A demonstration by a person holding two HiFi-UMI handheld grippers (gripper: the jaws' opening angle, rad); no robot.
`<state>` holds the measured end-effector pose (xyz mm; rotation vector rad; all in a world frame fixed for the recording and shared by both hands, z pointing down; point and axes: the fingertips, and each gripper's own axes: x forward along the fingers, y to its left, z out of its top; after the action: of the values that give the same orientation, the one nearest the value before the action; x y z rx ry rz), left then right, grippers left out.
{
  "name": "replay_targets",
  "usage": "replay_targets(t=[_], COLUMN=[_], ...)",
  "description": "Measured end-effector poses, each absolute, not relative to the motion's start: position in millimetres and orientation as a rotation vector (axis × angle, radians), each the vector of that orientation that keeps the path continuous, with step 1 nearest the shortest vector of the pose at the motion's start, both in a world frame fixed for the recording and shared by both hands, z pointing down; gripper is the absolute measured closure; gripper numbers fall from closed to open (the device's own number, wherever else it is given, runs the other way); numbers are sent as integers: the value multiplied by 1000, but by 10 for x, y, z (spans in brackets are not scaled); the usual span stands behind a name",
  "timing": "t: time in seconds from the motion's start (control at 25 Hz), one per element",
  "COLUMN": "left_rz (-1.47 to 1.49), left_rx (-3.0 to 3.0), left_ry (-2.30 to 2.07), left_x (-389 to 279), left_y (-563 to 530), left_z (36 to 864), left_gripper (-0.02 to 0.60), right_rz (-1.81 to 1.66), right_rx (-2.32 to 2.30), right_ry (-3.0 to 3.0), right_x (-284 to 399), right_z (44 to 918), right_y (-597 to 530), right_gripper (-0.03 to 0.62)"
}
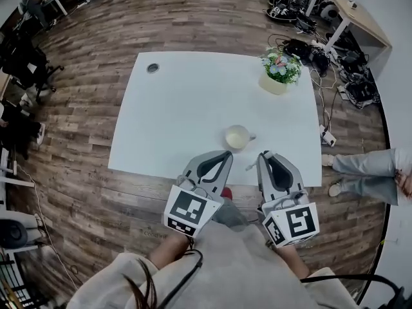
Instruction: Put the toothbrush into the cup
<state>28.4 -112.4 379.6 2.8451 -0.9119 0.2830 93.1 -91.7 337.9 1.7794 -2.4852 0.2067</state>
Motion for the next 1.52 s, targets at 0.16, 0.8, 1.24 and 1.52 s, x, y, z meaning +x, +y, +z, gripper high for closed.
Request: replay_targets(t=[0.16, 0.8, 1.24, 1.52], left_rz=[305, 342, 336, 330], left_rx=[2824, 2760, 2712, 2691], left_ry=[-928, -997, -1093, -1111], left_x=[349, 429, 391, 352], left_y=[-1253, -1553, -1664, -1697], left_z=[3843, 3999, 4063, 4121], left_gripper=[574, 574, 574, 574], right_rz=[221, 252, 276, 330], right_rx=[1747, 1684, 1613, 1599], right_ry=[-2506, -2549, -2627, -2635], right_x=[975, 1115, 1116, 1080], right_z=[3412, 3558, 3763, 3993], right_y=[-1090, -1480, -1742, -1907], right_gripper=[546, 546, 545, 546])
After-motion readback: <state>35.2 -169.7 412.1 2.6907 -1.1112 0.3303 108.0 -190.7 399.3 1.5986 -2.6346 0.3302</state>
